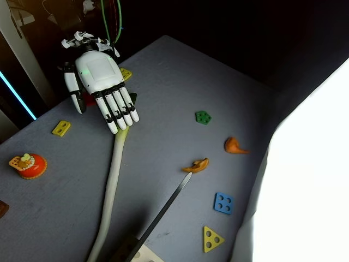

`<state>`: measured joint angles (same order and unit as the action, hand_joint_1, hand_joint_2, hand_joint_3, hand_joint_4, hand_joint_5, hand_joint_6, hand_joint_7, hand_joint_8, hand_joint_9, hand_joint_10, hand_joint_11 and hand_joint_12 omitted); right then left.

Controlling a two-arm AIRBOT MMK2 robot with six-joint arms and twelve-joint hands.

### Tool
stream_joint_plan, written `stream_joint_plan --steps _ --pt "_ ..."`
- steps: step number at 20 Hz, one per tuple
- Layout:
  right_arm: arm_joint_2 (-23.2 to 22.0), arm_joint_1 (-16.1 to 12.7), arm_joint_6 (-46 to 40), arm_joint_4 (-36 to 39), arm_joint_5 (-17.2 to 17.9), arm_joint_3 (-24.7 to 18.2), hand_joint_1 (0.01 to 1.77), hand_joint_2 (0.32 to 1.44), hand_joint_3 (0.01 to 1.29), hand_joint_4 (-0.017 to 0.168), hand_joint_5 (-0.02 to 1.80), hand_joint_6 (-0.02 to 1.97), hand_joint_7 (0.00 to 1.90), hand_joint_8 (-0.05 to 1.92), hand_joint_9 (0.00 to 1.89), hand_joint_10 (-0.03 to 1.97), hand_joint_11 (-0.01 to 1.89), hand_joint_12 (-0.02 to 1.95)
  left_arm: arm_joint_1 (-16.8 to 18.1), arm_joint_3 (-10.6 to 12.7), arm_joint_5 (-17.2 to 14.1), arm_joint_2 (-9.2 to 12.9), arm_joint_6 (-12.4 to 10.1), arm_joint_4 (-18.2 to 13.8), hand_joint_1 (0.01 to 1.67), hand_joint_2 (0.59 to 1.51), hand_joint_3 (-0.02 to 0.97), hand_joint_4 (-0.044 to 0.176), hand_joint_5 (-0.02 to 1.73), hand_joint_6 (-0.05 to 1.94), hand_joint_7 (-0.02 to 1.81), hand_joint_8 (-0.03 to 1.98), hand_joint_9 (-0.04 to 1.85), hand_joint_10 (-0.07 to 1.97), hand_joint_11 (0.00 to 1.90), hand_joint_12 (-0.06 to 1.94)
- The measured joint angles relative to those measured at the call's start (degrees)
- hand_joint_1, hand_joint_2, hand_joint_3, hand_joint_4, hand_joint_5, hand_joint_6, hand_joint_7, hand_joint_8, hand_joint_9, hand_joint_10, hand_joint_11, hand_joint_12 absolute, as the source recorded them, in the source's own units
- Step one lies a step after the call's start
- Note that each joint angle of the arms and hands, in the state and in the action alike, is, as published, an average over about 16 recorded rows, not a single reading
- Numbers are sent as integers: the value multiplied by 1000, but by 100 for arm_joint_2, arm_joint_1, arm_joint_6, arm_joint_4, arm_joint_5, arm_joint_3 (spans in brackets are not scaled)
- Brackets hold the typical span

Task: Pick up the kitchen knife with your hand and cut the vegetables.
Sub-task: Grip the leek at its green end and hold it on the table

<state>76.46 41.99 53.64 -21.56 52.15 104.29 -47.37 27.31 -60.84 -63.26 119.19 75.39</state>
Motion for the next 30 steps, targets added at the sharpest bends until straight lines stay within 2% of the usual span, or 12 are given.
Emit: stream_joint_plan --steps 10,13,15,18,23,27,30 --pt "19 80 -1 45 147 -4 1093 923 15 7 66 30 66 29 49 17 25 7 -96 82 -192 -194 -144 -89 306 1391 16 2 58 19 36 -6 19 9 18 1" --pt "19 93 -1 43 173 -4 1075 926 16 7 108 70 132 45 88 56 25 100 -137 89 -243 -242 -200 -120 306 1385 16 3 59 19 38 -6 19 9 18 1" --pt "19 95 -1 42 185 -5 1063 930 16 7 142 129 185 80 118 122 28 235 -164 92 -273 -273 -234 -144 302 1384 16 3 58 20 39 -6 19 9 18 1" --pt "20 95 -1 31 200 -6 1057 944 16 7 222 428 279 345 191 443 77 601 -202 94 -305 -312 -270 -162 302 1383 16 3 57 20 38 -6 19 9 19 0" --pt "20 95 -2 4 208 -8 1091 962 16 6 400 1008 505 924 425 1034 281 1198 -254 104 -326 -357 -295 -175 301 1381 16 2 54 20 36 -6 20 9 20 0" --pt "20 94 -2 -18 212 -10 1123 978 17 5 571 1455 705 1376 661 1492 538 1652 -294 117 -334 -393 -299 -177 289 1384 17 2 52 20 34 -6 20 9 21 0" --pt "20 90 1 -37 218 -10 1166 988 30 8 729 1763 873 1712 872 1803 797 1886 -327 127 -339 -423 -302 -176 275 1389 16 2 54 20 29 -7 18 8 22 0"
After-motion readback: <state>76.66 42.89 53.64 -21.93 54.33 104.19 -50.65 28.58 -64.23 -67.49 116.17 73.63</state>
